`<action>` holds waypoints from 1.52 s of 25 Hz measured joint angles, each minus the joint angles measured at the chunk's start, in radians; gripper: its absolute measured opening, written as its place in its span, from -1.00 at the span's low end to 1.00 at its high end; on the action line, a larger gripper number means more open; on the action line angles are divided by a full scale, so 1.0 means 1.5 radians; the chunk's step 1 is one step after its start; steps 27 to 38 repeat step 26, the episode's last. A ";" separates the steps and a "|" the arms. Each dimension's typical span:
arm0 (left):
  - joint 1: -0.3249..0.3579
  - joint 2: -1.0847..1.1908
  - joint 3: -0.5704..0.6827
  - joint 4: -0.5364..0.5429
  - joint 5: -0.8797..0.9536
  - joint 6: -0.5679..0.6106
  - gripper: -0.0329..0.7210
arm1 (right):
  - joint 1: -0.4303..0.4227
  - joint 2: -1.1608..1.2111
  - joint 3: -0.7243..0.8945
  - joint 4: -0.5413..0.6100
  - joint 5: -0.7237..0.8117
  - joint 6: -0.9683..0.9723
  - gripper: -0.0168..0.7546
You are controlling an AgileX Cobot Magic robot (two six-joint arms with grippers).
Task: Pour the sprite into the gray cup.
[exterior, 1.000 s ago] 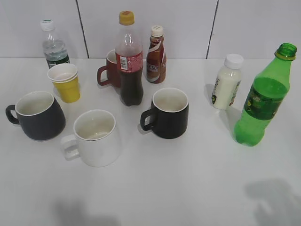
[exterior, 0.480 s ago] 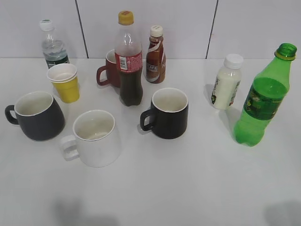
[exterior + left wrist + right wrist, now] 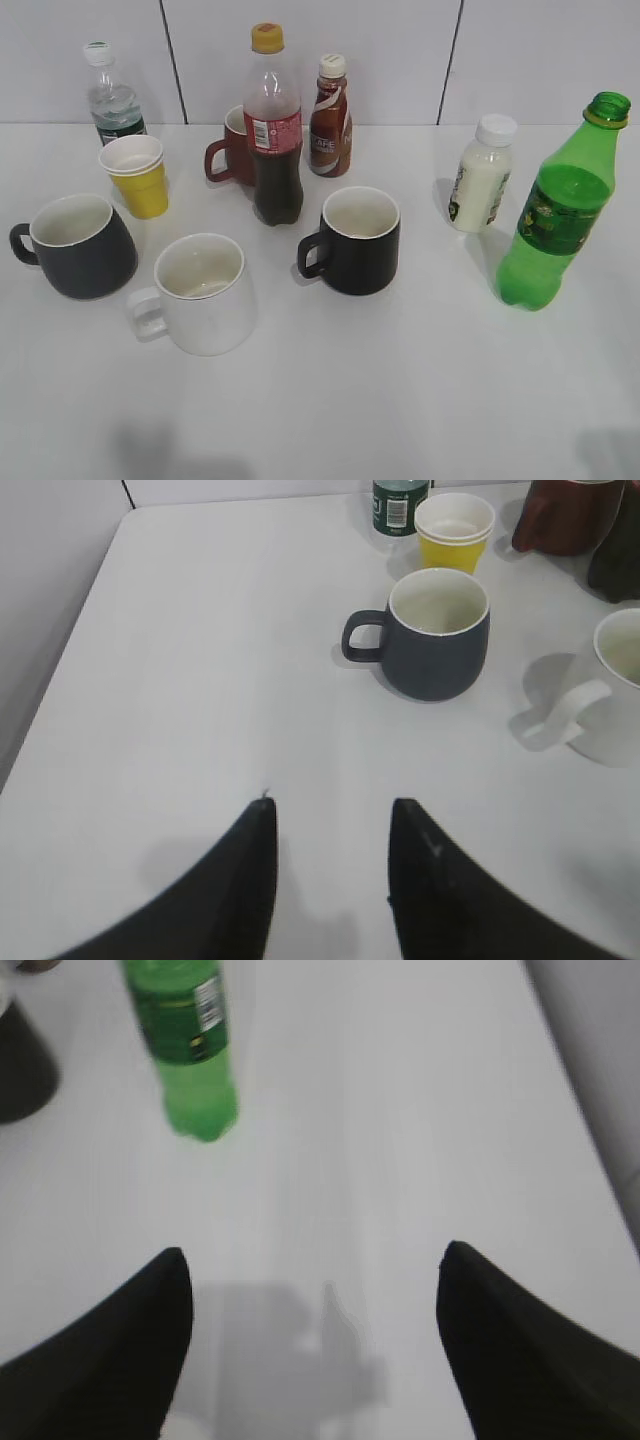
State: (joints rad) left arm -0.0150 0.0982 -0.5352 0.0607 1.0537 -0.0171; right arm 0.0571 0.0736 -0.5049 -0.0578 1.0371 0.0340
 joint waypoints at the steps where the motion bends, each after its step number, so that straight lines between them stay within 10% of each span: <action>1: 0.001 -0.004 0.000 0.000 0.000 0.000 -0.13 | -0.007 -0.015 0.000 0.000 0.000 0.000 0.51; 38: 0.003 -0.070 0.000 0.003 -0.002 0.000 -0.13 | -0.014 -0.055 0.000 0.001 -0.001 0.000 0.51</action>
